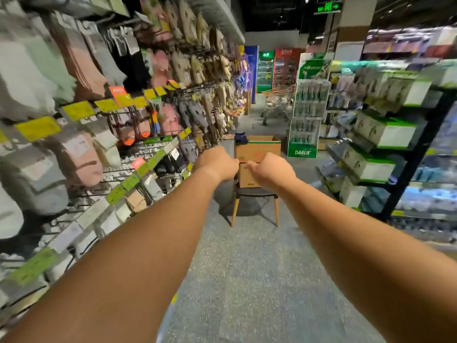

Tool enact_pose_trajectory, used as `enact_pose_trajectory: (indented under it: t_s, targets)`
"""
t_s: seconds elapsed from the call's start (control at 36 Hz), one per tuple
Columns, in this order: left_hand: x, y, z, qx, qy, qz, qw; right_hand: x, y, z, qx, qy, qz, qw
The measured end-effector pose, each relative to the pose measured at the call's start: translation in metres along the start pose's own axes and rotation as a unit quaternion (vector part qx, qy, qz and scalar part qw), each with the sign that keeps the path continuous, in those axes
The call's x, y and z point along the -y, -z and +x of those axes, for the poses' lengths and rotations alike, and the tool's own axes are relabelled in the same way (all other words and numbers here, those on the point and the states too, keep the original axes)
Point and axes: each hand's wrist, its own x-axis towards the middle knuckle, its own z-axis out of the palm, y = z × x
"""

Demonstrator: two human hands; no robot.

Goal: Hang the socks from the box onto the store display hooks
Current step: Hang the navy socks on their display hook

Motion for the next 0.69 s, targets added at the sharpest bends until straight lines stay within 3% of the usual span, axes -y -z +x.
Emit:
enact_pose_trajectory:
  t_s: [0.31, 0.69]
  targets:
    - [-0.005, -0.115, 0.098, 0.061, 0.026, -0.03, 0.997, -0.07, -0.064, 0.118, 0.041, -0.036, -0.015, 0.998]
    - [0.02, -0.176, 0.361, 0.084, 0.053, -0.043, 0.994, -0.086, -0.133, 0.369, 0.047, -0.072, 0.021, 0.996]
